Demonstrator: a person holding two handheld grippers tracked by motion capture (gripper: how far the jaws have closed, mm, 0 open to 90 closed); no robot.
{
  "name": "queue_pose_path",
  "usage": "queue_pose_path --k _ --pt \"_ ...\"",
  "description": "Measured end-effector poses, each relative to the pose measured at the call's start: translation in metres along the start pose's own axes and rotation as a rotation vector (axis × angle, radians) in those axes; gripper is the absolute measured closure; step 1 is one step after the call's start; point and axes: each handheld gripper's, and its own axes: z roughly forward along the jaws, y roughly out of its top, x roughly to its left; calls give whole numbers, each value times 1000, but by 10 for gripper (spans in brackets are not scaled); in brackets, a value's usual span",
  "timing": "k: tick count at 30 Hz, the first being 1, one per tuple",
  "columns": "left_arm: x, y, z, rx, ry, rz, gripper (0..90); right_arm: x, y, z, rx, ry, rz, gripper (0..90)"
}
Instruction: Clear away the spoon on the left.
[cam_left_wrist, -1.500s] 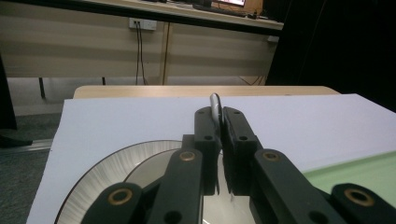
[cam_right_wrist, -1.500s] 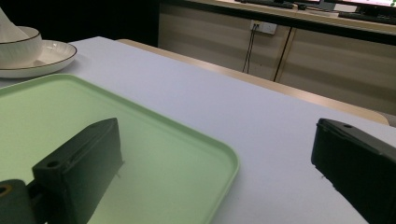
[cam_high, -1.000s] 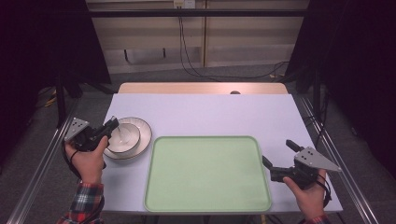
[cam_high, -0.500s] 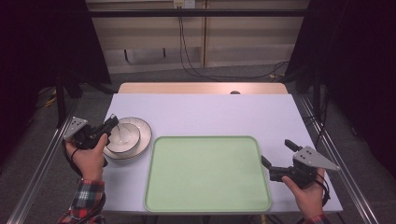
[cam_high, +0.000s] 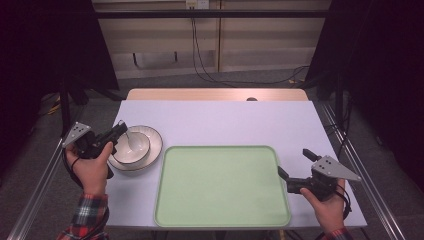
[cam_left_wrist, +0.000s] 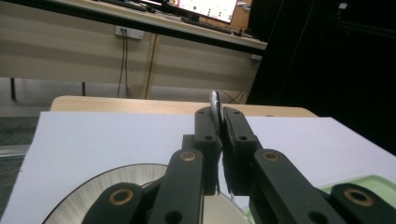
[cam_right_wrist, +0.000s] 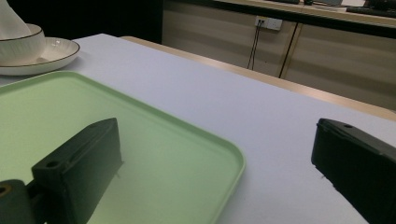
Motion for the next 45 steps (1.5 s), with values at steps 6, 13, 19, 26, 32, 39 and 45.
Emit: queue_pose_path --k 6,13,19,26,32,39,45 --pt "-6 7 0 3 -44 -6 856 -1 1 -1 -7 -4 -5 13" --pt "-17 18 -1 13 -100 -21 856 -1 1 0 -4 -4 -5 14" --pt "-29 27 -1 12 -144 -22 856 0 2 0 -8 -5 -5 13" --pt "-40 35 1 26 -182 -10 856 1 2 1 -5 8 -12 13" --pt "-45 36 3 53 -224 -2 857 0 2 1 -6 7 -7 13" --pt "-51 38 5 50 -255 -18 857 1 2 1 -7 7 -7 13" --pt "-56 35 7 66 -295 -14 857 1 2 2 -7 15 -15 13"
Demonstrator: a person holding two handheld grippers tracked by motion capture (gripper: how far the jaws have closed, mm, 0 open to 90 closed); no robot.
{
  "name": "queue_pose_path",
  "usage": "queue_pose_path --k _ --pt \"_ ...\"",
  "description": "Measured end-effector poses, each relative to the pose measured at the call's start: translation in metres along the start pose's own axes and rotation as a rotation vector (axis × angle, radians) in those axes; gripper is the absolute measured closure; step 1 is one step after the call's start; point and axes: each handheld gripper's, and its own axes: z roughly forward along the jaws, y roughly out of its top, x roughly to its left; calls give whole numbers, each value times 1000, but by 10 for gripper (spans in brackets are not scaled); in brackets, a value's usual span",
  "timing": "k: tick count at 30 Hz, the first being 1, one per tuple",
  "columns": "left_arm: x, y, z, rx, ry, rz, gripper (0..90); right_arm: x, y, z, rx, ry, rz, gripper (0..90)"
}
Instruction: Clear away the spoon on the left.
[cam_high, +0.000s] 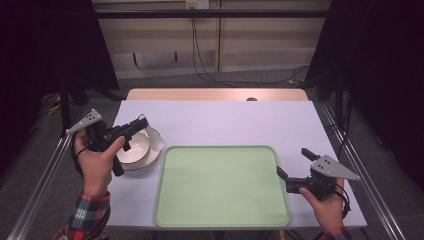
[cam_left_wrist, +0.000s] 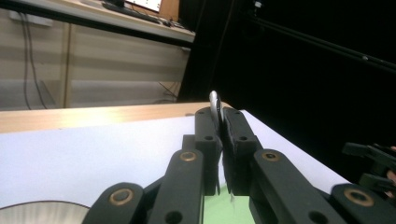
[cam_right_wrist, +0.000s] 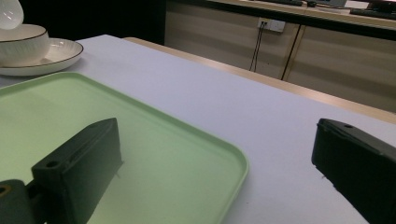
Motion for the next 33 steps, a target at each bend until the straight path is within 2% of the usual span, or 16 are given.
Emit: queue_pose_path --k 2,3,4,8,9,12,15,19,23,24,26,27,33 --pt "-1 -2 2 4 -10 -6 857 0 0 0 0 -2 0 13" --pt "-2 -3 3 3 -1 -13 857 0 0 0 0 -2 0 13" --pt "-2 -4 4 6 -17 -11 857 0 0 0 0 -1 0 13" --pt "-4 -8 8 24 -28 -7 857 0 0 0 0 -7 5 13" --pt "-6 -9 9 17 -31 -19 857 0 0 0 0 -5 7 13" --pt "-7 -12 10 32 -51 -17 857 0 0 0 0 -5 4 13" --pt "-9 -15 13 37 -49 -15 857 0 -1 0 5 -1 2 13" --pt "-10 -19 14 59 -67 -1 857 -1 -1 0 3 -5 4 13" --pt "-13 -23 17 70 -80 -8 857 -1 -1 1 3 -8 2 13" --pt "-15 -24 18 63 -86 -21 857 -1 -1 1 3 -6 2 13" --pt "-17 -26 19 81 -78 -7 857 -1 -1 1 3 -8 -4 13" --pt "-17 -27 20 85 -94 -10 857 0 -1 1 8 -2 0 13" --pt "-19 -33 22 107 -110 -7 857 -1 -2 0 9 0 -2 13"
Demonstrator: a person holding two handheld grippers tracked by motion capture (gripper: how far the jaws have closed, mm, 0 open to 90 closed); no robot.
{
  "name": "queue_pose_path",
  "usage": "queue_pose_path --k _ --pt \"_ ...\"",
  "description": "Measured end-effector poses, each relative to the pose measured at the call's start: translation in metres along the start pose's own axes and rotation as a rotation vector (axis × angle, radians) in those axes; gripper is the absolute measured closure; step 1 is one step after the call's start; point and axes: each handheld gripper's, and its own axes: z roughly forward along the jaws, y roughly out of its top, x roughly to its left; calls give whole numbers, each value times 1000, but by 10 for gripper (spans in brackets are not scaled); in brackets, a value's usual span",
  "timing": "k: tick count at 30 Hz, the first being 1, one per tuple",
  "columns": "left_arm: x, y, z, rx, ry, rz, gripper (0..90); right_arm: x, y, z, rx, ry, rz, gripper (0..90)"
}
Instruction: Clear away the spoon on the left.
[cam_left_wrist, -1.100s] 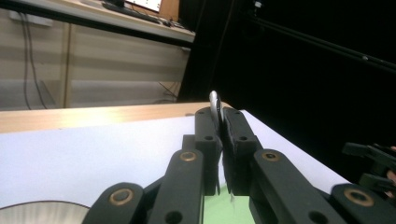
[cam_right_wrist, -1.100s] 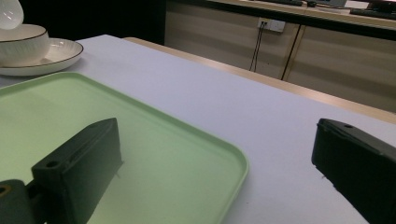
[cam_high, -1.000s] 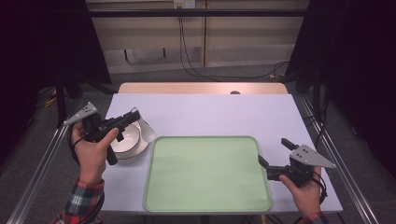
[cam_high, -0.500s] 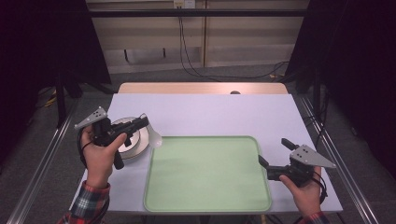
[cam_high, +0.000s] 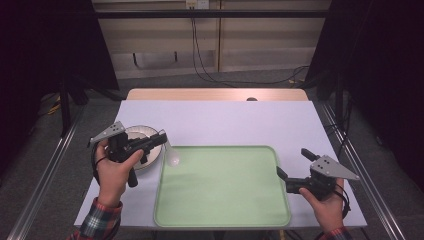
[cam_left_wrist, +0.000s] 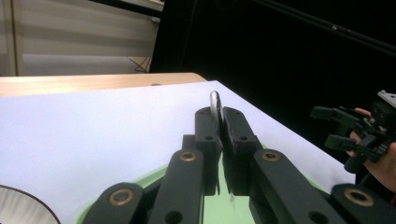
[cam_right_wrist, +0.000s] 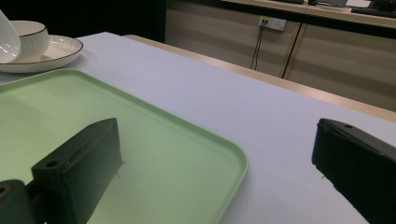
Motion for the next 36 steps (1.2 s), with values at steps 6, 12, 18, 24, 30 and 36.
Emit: queue_pose_path --k 6,12,18,24,30,36 --pt "-1 -6 3 22 -6 -5 857 0 0 1 -1 -5 1 13" --pt "-4 -10 5 44 -21 -5 857 1 -1 1 4 2 2 13" --pt "-7 -14 8 56 -37 -7 857 1 -1 2 1 1 -1 13" --pt "-9 -19 9 69 -48 -9 857 1 -1 2 2 3 -2 13" --pt "-12 -22 8 82 -58 -6 857 1 -1 2 6 -4 -2 13" --pt "-15 -24 9 84 -73 -8 857 1 -1 2 6 -5 -3 13"
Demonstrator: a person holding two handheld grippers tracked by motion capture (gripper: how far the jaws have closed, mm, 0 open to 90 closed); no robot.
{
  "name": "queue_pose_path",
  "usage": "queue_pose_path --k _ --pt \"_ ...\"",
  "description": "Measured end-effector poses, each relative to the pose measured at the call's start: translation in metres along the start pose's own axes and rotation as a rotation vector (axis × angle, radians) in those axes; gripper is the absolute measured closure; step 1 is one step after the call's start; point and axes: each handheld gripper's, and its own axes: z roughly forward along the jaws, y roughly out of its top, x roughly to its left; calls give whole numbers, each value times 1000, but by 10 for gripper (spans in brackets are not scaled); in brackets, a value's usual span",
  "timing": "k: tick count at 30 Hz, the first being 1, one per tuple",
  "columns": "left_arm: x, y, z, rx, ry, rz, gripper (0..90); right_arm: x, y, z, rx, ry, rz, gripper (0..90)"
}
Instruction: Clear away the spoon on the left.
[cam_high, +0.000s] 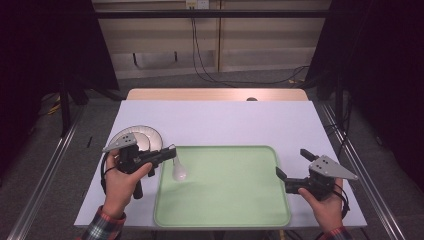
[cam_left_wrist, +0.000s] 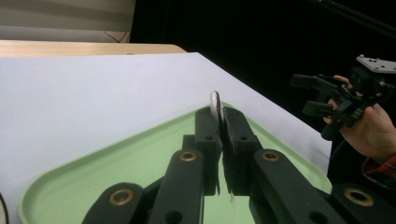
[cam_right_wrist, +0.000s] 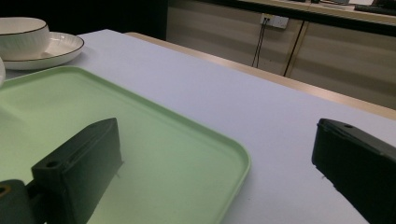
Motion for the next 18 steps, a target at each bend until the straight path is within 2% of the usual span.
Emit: queue_pose_path --k 18 --pt "-4 -11 -1 40 -16 -12 857 0 0 0 4 7 1 13"
